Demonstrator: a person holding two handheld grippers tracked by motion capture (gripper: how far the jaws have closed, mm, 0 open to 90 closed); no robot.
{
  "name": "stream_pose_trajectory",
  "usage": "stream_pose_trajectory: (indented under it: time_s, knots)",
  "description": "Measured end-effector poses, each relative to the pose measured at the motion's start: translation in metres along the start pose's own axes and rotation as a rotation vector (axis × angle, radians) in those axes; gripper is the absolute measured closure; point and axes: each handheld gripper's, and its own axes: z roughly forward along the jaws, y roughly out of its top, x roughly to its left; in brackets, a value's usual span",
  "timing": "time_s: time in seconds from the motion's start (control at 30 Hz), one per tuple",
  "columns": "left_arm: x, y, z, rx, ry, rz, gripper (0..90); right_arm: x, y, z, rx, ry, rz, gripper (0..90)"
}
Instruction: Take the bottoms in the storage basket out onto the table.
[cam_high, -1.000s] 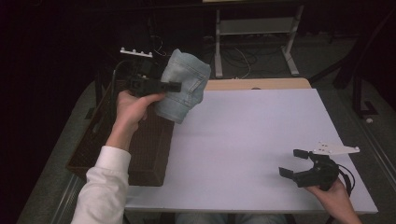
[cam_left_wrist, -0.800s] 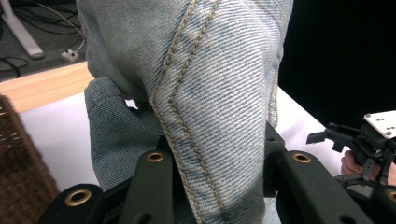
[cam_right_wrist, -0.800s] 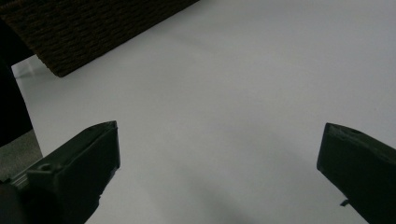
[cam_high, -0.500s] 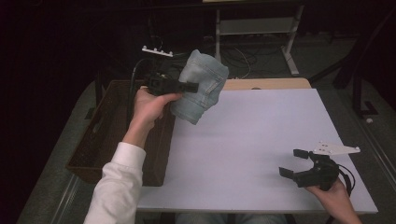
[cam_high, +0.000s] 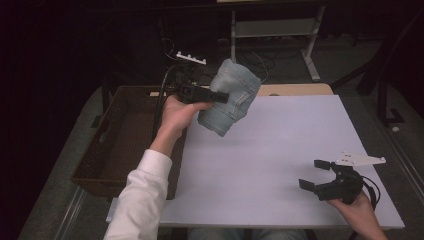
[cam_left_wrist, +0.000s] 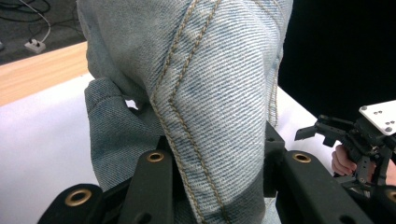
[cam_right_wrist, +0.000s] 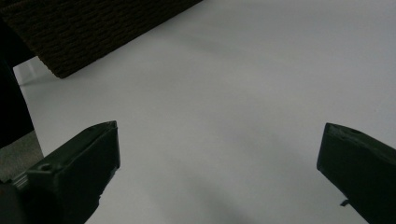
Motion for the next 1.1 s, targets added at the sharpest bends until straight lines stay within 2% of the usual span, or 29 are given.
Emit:
stream_pose_trajectory:
  time_s: [0.2,0.77,1.1]
  knots:
    - [-0.002,-0.001,0.016,0.029,-0.008,-0.002,66.2,0.0,0.0,0.0,0.001,0.002,-0.001,0.0]
    - [-0.006,-0.002,0.046,0.074,-0.021,-0.012,66.1,0.0,0.0,0.0,0.005,0.002,-0.006,0.0]
    - [-0.005,-0.009,0.066,0.095,-0.028,-0.033,66.1,0.001,0.0,0.0,0.006,0.003,-0.005,0.0]
